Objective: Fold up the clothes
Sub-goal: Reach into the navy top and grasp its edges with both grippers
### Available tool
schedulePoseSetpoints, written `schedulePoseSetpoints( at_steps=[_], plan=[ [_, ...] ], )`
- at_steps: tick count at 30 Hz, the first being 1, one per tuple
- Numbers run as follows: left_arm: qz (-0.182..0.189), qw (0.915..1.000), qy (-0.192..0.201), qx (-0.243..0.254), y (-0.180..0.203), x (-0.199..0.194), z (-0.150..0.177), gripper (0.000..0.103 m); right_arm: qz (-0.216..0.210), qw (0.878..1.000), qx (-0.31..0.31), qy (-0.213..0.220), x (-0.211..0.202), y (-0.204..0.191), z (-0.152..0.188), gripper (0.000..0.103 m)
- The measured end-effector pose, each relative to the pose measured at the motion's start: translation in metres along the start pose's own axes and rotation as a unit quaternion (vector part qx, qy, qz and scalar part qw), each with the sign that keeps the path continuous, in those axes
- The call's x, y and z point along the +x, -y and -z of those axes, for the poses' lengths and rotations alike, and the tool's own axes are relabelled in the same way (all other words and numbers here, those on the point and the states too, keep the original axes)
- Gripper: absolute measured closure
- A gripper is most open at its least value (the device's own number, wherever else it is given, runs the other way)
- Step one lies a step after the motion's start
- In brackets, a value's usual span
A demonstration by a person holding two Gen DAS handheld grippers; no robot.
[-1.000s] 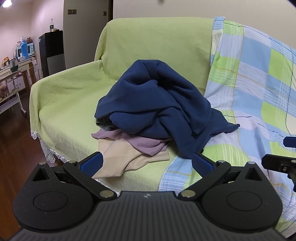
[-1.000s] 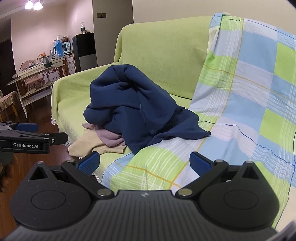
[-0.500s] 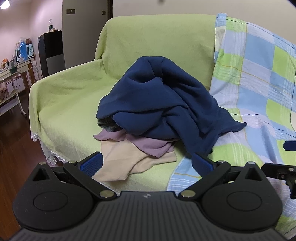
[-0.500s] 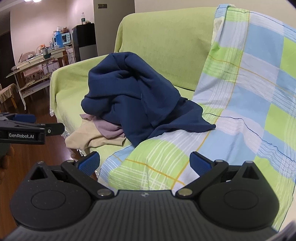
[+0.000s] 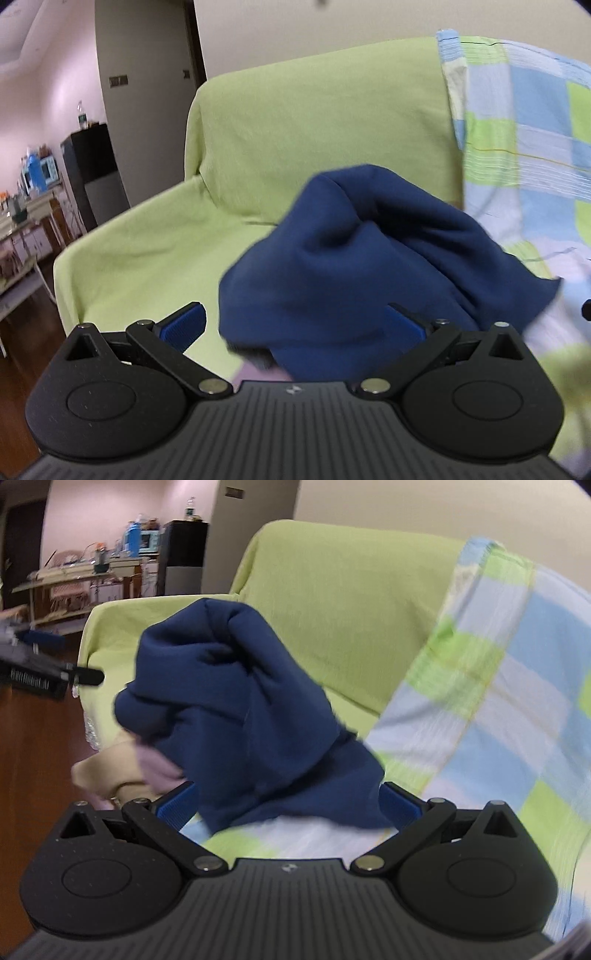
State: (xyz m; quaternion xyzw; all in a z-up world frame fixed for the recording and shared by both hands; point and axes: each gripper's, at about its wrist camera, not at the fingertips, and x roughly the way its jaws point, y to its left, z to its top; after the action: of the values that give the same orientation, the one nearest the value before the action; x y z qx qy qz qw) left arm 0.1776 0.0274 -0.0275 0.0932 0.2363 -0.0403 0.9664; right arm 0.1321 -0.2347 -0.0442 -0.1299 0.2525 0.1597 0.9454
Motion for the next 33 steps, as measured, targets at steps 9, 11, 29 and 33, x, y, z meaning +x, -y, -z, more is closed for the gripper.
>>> schedulePoseSetpoints(
  at_steps=[9, 11, 29, 33],
  plan=[
    [0.047, 0.9981, 0.007, 0.038, 0.008, 0.062, -0.021, 0.005, -0.018, 0.998, -0.057, 0.019, 0.089, 0.028, -0.033, 0.001],
    [0.048, 0.9966, 0.005, 0.067, 0.014, 0.076, -0.018, 0.006, -0.025, 0.998, -0.056, 0.013, 0.099, 0.03, -0.033, 0.006],
    [0.095, 0.9938, 0.04, 0.043, -0.02, 0.046, -0.068, 0.091, -0.014, 0.997, -0.028, 0.064, 0.084, 0.064, -0.09, 0.099],
    [0.096, 0.9896, 0.088, 0.061, -0.015, 0.007, -0.103, 0.091, 0.02, 0.992, -0.023, 0.123, 0.033, 0.084, -0.126, 0.099]
  ],
)
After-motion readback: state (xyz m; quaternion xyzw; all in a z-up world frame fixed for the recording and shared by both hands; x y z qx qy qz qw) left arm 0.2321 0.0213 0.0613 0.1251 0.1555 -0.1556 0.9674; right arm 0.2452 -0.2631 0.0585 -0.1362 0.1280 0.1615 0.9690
